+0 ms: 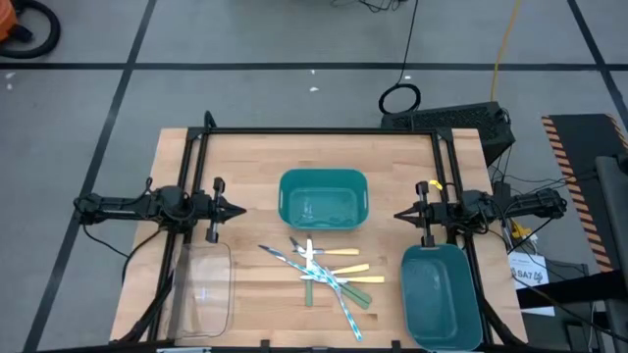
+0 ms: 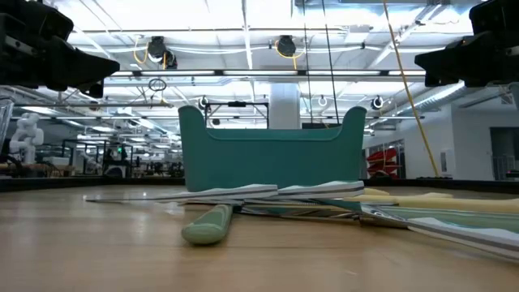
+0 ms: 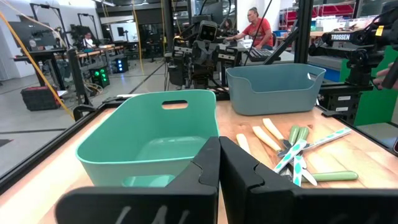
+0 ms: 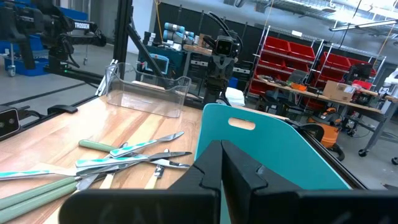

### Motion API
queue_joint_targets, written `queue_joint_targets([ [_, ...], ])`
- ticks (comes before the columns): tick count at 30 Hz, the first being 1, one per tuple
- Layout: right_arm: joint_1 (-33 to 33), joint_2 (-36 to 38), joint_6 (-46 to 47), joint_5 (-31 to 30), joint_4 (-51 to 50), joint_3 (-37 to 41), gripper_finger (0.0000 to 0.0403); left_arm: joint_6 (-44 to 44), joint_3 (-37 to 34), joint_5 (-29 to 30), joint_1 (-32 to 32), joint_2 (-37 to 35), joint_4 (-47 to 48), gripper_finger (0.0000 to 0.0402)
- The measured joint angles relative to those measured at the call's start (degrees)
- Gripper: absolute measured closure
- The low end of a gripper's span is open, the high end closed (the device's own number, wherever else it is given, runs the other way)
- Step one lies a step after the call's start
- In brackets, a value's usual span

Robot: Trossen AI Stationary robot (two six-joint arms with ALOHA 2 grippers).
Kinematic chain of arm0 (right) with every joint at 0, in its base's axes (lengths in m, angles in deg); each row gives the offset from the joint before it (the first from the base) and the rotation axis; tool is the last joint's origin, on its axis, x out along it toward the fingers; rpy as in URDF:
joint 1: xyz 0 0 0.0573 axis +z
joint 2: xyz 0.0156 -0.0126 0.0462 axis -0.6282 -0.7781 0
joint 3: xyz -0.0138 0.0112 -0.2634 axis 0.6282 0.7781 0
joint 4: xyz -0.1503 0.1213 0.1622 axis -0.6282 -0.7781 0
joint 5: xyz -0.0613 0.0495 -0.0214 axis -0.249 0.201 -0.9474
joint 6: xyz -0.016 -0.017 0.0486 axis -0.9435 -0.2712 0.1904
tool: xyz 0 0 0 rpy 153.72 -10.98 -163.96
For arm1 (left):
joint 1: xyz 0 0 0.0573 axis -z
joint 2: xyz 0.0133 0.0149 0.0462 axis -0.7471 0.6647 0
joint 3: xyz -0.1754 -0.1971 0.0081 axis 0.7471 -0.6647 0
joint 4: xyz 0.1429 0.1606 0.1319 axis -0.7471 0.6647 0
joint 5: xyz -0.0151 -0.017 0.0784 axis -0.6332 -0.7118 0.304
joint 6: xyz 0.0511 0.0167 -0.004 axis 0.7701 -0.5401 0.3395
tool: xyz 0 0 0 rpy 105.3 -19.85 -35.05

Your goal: Sort silverware by color (type)

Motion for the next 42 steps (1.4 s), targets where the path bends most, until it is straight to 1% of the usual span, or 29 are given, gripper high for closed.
queue_joint_targets([
  [13, 0.0, 0.0, 0.5, 0.0, 0.8, 0.0, 0.0403, 0.0, 0.0, 0.0, 0.0, 0.0, 0.0, 0.0398],
  [16, 0.0, 0.0, 4.8, 0.1, 2.6, -0.1, 0.0403, 0.0, 0.0, 0.0, 0.0, 0.0, 0.0, 0.0398],
  [18, 0.0, -0.1, 5.9, 0.5, 2.7, -0.9, 0.0403, 0.0, 0.0, 0.0, 0.0, 0.0, 0.0, 0.0398],
  [21, 0.1, -1.3, 8.7, 3.3, 2.0, -2.3, 0.0403, 0.0, 0.0, 0.0, 0.0, 0.0, 0.0, 0.0398],
  [24, 0.5, -3.3, 12.0, 4.4, 3.0, -3.5, 0.0403, 0.0, 0.0, 0.0, 0.0, 0.0, 0.0, 0.0398],
  [26, 1.0, -5.5, 14.5, 4.2, 2.7, -3.6, 0.0403, 0.0, 0.0, 0.0, 0.0, 0.0, 0.0, 0.0398],
  [29, 2.1, -9.4, 16.9, 2.2, 5.7, -3.7, 0.0403, 0.0, 0.0, 0.0, 0.0, 0.0, 0.0, 0.0398],
  [32, 3.5, -14.6, 18.0, 1.1, 10.6, -3.8, 0.0403, 0.0, 0.0, 0.0, 0.0, 0.0, 0.0, 0.0398],
  [35, 5.2, -20.7, 18.0, 0.9, 17.7, -3.8, 0.0403, 0.0, 0.0, 0.0, 0.0, 0.0, 0.0, 0.0398],
  [37, 6.5, -24.9, 17.9, -0.8, 21.4, -4.2, 0.0403, 0.0, 0.0, 0.0, 0.0, 0.0, 0.0, 0.0398],
  [39, 7.8, -29.3, 17.7, -3.2, 21.7, -6.3, 0.0403, 0.0, 0.0, 0.0, 0.0, 0.0, 0.0, 0.0398],
  [42, 9.7, -37.1, 16.9, -6.2, 20.2, -12.1, 0.0403, 0.0, 0.0, 0.0, 0.0, 0.0, 0.0, 0.0398],
])
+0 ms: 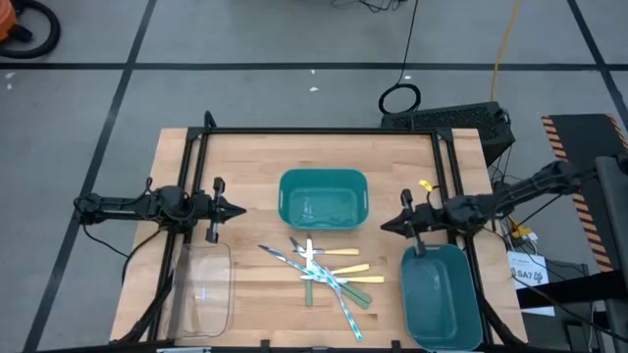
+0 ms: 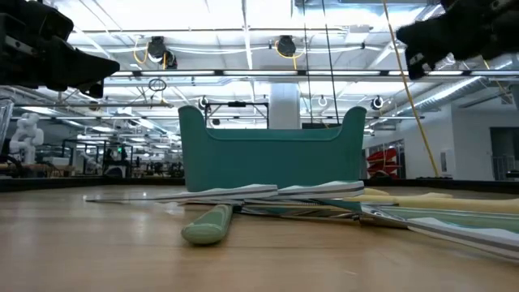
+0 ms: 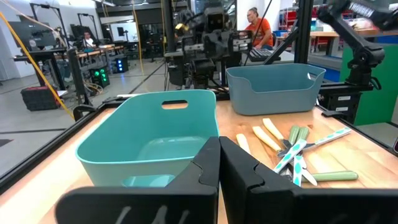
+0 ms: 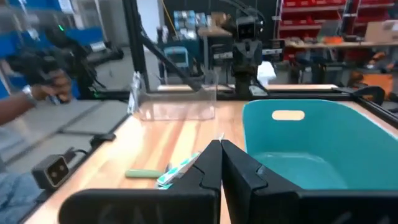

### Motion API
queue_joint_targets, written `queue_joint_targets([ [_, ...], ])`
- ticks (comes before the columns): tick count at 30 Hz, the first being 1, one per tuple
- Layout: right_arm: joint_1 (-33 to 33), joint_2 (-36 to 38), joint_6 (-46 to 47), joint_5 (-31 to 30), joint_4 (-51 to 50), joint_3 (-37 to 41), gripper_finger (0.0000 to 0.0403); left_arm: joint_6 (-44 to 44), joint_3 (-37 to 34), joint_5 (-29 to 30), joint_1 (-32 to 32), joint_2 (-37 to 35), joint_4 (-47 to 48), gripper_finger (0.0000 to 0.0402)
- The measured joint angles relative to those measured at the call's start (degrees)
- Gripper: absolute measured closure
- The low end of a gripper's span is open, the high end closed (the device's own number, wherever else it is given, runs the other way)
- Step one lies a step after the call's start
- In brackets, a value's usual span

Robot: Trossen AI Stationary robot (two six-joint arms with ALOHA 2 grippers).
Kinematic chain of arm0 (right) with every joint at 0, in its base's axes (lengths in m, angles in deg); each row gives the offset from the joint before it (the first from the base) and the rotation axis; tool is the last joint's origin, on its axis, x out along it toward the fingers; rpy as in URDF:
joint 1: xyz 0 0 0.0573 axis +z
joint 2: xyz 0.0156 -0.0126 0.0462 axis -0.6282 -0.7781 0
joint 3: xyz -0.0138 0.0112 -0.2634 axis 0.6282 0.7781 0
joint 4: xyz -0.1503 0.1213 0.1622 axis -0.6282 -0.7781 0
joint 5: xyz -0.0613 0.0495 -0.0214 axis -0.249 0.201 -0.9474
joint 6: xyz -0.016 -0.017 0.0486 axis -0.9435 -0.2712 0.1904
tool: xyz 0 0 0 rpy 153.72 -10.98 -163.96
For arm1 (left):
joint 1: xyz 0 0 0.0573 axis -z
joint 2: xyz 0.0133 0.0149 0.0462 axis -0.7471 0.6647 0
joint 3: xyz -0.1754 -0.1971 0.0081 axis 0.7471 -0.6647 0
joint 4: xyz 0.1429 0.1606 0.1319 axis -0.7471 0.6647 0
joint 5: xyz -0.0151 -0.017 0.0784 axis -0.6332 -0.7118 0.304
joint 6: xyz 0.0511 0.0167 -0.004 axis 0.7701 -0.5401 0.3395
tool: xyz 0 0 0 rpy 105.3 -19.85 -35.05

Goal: Sort silverware by color (type)
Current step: Put the top right blue knife into the green bin

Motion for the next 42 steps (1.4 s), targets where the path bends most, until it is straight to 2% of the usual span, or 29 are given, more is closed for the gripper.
queue_joint_targets([
  [3, 1.9, -9.0, -0.6, -0.1, -3.6, -9.1, 0.0403, 0.0, 0.0, 0.0, 0.0, 0.0, -0.3, 0.0398],
  [7, 3.9, -21.1, 1.9, -2.1, -14.5, -21.6, 0.0403, -0.5, 0.0, 0.0, 0.0, 0.0, -0.5, 0.0398],
  [9, 5.0, -26.5, 3.4, -4.7, -19.4, -26.5, 0.0403, -5.8, 0.0, 0.0, 0.0, 0.0, -0.5, 0.0398],
  [11, 6.1, -31.3, 5.9, -7.3, -22.4, -30.2, 0.0403, -11.0, 0.0, 0.1, 0.0, 0.1, -1.0, 0.0398],
  [17, 8.9, -41.5, 13.5, -10.9, -23.8, -37.2, 0.0403, -12.1, 0.0, 0.1, 0.3, 0.1, -0.7, 0.0398],
  [24, 10.8, -48.6, 20.2, -13.6, -23.5, -38.9, 0.0403, -12.6, 0.3, 0.1, 2.0, 0.1, -0.5, 0.0398],
  [29, 10.9, -51.2, 23.5, -13.4, -23.6, -38.9, 0.0399, -13.3, 5.2, 0.6, 3.6, 2.1, 3.7, 0.0398],
  [34, 11.2, -51.5, 25.6, -13.6, -23.1, -38.9, 0.037, -13.7, 9.1, 2.2, 7.0, 8.1, 4.8, 0.0398],
  [38, 12.1, -51.5, 26.2, -13.7, -21.7, -38.9, 0.0349, -11.8, 10.8, 7.0, 9.5, 13.1, -0.5, 0.0398],
  [42, 13.5, -51.5, 26.2, -15.3, -21.7, -38.9, 0.0342, -9.2, 15.3, 10.0, 10.8, 18.3, -0.6, 0.0398],
])
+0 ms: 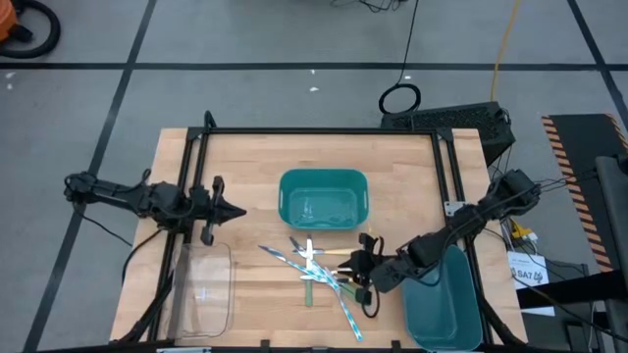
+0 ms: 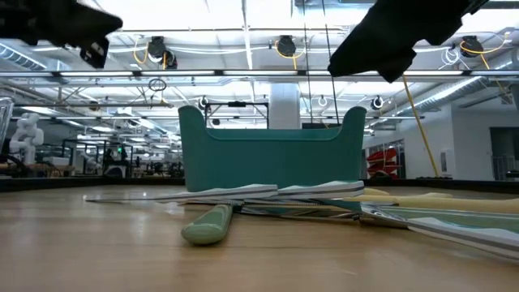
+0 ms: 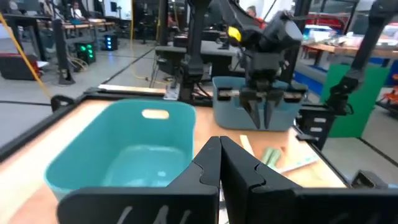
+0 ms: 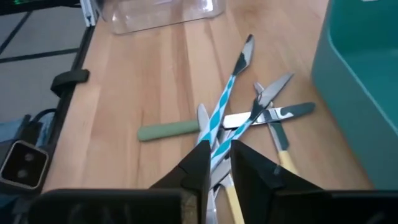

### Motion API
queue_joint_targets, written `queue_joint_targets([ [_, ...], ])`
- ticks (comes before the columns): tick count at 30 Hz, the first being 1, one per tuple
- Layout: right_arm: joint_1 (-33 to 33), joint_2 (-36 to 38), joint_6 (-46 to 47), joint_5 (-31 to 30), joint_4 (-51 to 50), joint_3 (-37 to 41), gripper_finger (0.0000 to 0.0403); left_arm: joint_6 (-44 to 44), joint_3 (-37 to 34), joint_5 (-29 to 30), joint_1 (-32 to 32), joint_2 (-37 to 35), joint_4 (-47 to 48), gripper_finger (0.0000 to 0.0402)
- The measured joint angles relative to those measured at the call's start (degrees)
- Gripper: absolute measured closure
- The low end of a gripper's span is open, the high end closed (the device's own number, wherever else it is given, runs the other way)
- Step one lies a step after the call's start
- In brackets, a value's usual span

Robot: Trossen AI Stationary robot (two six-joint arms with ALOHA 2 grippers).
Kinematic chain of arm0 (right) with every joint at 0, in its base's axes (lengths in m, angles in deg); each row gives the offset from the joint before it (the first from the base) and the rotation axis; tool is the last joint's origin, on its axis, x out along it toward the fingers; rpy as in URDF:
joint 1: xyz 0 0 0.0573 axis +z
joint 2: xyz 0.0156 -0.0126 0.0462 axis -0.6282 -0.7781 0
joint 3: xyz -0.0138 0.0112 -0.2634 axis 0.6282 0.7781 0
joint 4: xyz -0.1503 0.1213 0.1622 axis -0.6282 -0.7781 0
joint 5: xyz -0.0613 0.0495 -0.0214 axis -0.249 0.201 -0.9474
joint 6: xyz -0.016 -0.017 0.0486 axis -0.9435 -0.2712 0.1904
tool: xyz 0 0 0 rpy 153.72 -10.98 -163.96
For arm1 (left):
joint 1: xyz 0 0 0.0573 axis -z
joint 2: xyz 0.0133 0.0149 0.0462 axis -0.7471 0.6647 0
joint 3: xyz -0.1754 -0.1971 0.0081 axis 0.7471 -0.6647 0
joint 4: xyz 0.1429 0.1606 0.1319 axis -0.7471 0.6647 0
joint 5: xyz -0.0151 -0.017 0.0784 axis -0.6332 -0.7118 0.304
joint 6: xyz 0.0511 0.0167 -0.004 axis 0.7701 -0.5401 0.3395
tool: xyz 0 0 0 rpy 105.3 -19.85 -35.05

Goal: Sort silverware by color (type)
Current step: Put the top right blue knife into the green bin

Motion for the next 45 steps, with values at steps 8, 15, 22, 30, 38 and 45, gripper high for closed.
queue_joint_targets([
  [8, 1.5, -0.5, 0.8, -1.2, 0.2, 0.0, 0.0335, 0.2, 14.2, 0.8, 2.3, 16.6, 5.9, 0.0398],
  [15, 1.9, -5.2, 1.7, -0.7, -0.5, -2.8, 0.0282, -3.0, 22.5, 2.5, 9.1, 30.4, 7.6, 0.0398],
  [22, 1.3, -12.4, -0.7, 0.9, -9.2, -13.6, 0.0239, -4.3, 23.2, 13.2, 17.0, 38.5, 5.5, 0.0398],
  [30, 0.2, -19.9, 7.0, 1.9, -25.7, -25.3, 0.0238, -3.3, 23.3, 15.5, 19.4, 40.6, 1.0, 0.0398],
  [38, 0.0, -22.3, 6.8, 5.0, -28.4, -27.7, 0.0238, -6.4, 23.3, 15.5, 20.7, 40.7, 1.1, 0.0398],
  [45, -1.2, -22.3, 6.4, 4.7, -29.8, -27.7, 0.0238, -6.8, 23.3, 15.5, 21.2, 40.7, 1.1, 0.0398],
])
